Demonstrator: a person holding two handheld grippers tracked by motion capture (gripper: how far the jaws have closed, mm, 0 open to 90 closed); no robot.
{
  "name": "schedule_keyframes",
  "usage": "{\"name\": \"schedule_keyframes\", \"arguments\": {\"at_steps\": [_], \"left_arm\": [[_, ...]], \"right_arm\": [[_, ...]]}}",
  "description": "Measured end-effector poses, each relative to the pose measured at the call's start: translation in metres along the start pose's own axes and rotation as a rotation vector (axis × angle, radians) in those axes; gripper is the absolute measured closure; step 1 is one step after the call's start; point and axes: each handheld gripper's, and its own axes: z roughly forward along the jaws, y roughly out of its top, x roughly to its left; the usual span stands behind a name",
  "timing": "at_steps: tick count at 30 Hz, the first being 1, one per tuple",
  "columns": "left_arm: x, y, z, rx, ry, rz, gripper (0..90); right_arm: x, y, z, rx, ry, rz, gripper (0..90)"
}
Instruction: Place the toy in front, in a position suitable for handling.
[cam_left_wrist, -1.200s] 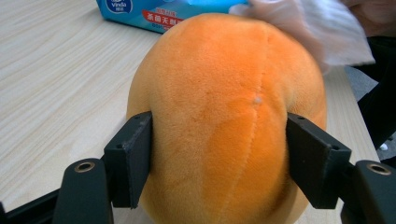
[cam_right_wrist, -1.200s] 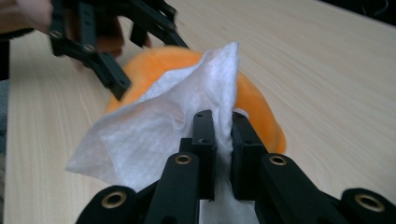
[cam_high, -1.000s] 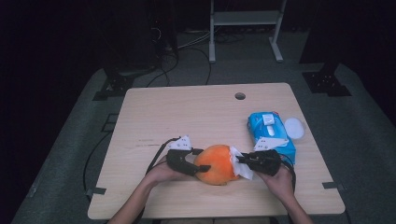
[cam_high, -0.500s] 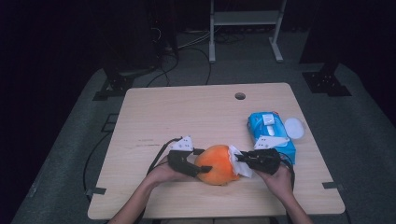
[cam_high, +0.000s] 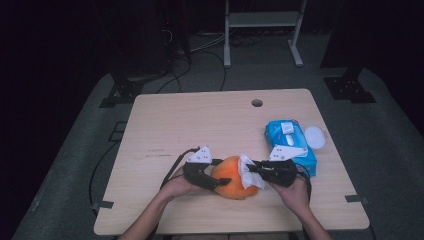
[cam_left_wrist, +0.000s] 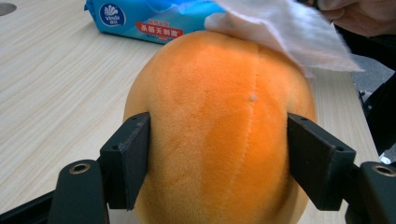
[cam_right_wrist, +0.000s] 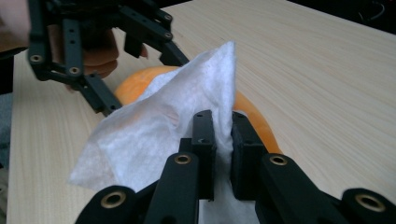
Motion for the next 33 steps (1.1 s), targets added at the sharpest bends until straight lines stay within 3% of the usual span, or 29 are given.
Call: {"name": "schedule_keyframes", "arguments": {"at_steps": [2,4,6,8,9,14,16,18,21,27,31,33], "left_arm": [[-0.004,0.004,0.002,0.002,0.018,0.014,27.5],[-0.007,0.007,0.003,0.001,0.022,0.033,27.5],[-0.011,0.009,0.005,0.003,0.029,0.053,27.5],[-0.013,0.009,0.005,0.012,0.038,0.065,27.1],[-0.012,0.009,0.005,0.007,0.034,0.061,26.8],[-0.006,0.006,0.003,-0.039,0.027,0.024,16.4],[-0.002,0.005,0.002,-0.047,0.031,-0.022,12.0],[0.000,0.004,0.001,-0.052,0.005,-0.042,18.1],[-0.005,0.006,0.001,-0.043,0.014,-0.007,27.9],[-0.015,0.014,0.002,-0.022,0.038,0.043,28.7],[-0.008,0.009,0.005,-0.059,0.044,-0.018,12.0],[-0.006,0.007,0.006,-0.065,0.019,-0.040,14.2]], "right_arm": [[-0.001,-0.001,-0.001,-0.005,-0.002,0.021,81.4],[0.005,0.003,0.000,-0.017,0.000,0.004,81.4],[0.011,0.006,0.003,-0.042,0.034,-0.019,81.3],[0.017,0.009,0.005,-0.028,0.030,-0.054,81.3],[0.018,0.010,0.006,-0.017,0.018,-0.071,81.3],[0.008,0.004,0.003,0.005,0.001,-0.037,81.5],[0.005,0.001,0.001,0.012,-0.014,-0.022,81.5],[0.002,0.001,-0.001,0.010,-0.020,-0.008,81.5],[0.007,0.005,-0.001,-0.003,-0.020,-0.022,81.6],[0.020,0.014,0.002,-0.030,0.012,-0.075,81.6],[0.013,0.008,0.001,-0.015,0.010,-0.060,81.6],[0.010,0.006,0.000,-0.012,0.002,-0.055,81.5]]}}
